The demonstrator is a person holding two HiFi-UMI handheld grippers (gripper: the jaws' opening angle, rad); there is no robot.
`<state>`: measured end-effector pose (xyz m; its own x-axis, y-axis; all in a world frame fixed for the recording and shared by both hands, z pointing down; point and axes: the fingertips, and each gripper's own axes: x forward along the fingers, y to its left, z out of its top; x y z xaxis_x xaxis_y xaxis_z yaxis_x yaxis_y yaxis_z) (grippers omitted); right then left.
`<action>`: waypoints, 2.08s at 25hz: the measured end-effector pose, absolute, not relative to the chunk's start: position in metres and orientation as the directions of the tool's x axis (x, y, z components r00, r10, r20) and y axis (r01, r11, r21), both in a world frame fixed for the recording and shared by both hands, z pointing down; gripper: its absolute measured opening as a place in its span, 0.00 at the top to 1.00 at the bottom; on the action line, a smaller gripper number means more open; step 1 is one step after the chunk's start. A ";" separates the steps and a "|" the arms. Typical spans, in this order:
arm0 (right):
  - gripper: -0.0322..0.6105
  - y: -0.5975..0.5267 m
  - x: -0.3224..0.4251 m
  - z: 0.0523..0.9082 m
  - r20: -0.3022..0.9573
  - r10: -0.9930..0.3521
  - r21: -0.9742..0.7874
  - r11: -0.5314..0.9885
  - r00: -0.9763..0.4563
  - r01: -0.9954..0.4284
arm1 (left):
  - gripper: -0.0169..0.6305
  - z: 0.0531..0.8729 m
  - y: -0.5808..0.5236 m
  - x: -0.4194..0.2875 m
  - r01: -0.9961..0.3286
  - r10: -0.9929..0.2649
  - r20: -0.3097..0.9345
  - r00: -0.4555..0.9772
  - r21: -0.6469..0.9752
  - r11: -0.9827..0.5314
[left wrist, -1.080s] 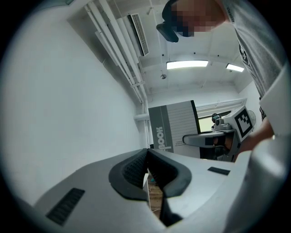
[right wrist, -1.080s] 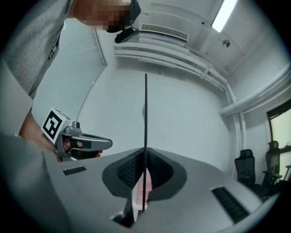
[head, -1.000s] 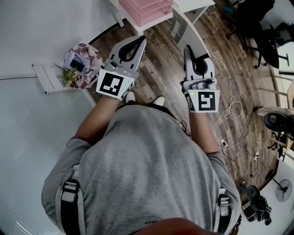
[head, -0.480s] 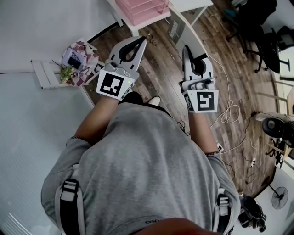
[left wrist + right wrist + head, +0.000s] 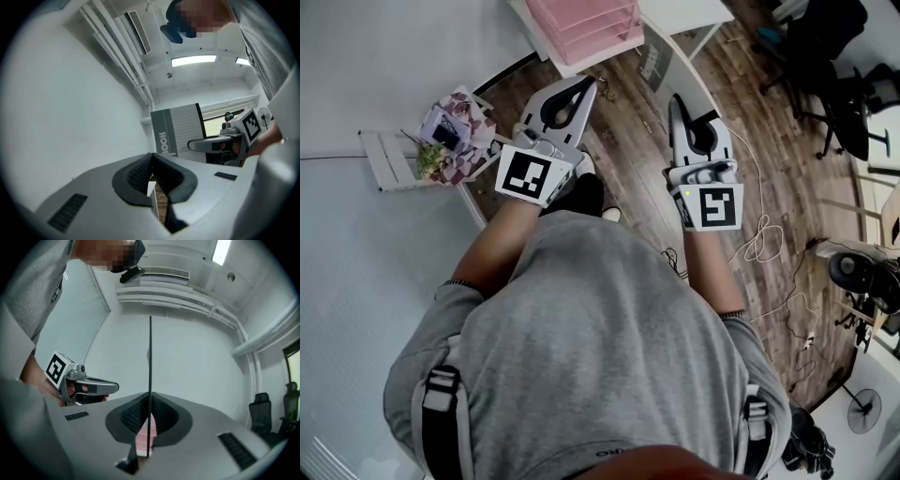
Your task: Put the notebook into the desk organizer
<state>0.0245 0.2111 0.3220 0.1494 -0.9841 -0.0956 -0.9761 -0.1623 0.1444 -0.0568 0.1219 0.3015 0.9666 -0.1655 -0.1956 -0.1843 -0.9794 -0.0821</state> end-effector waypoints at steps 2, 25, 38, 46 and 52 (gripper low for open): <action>0.93 0.201 0.032 0.325 -0.076 -0.987 0.158 -0.150 0.140 -0.976 | 0.94 0.301 0.110 -0.049 -0.191 -0.172 -0.200 0.965 -0.082 -0.978; 0.93 0.010 0.093 0.302 -0.111 -0.992 0.155 -0.081 0.064 -0.985 | 0.94 0.290 -0.064 0.014 -0.241 -0.218 -0.226 0.950 -0.083 -0.967; 0.93 -0.064 0.128 0.311 -0.064 -0.998 0.155 0.018 -0.029 -0.988 | 0.94 0.310 -0.135 0.045 -0.332 -0.317 -0.178 0.932 -0.061 -0.941; 0.93 -0.111 0.174 0.307 -0.084 -0.980 0.135 0.168 -0.180 -0.977 | 0.94 0.306 -0.166 0.082 -0.461 -0.443 -0.173 0.880 -0.077 -0.884; 0.93 -0.141 0.197 0.313 -0.073 -0.947 0.114 0.304 -0.313 -0.946 | 0.94 0.306 -0.181 0.099 -0.566 -0.549 -0.161 0.820 -0.094 -0.819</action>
<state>0.1974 -0.1412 0.3129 -0.3133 -0.9469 -0.0728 -0.9458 0.3042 0.1136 0.0989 -0.1809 0.3064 0.8202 -0.5489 -0.1611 -0.5663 -0.8188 -0.0936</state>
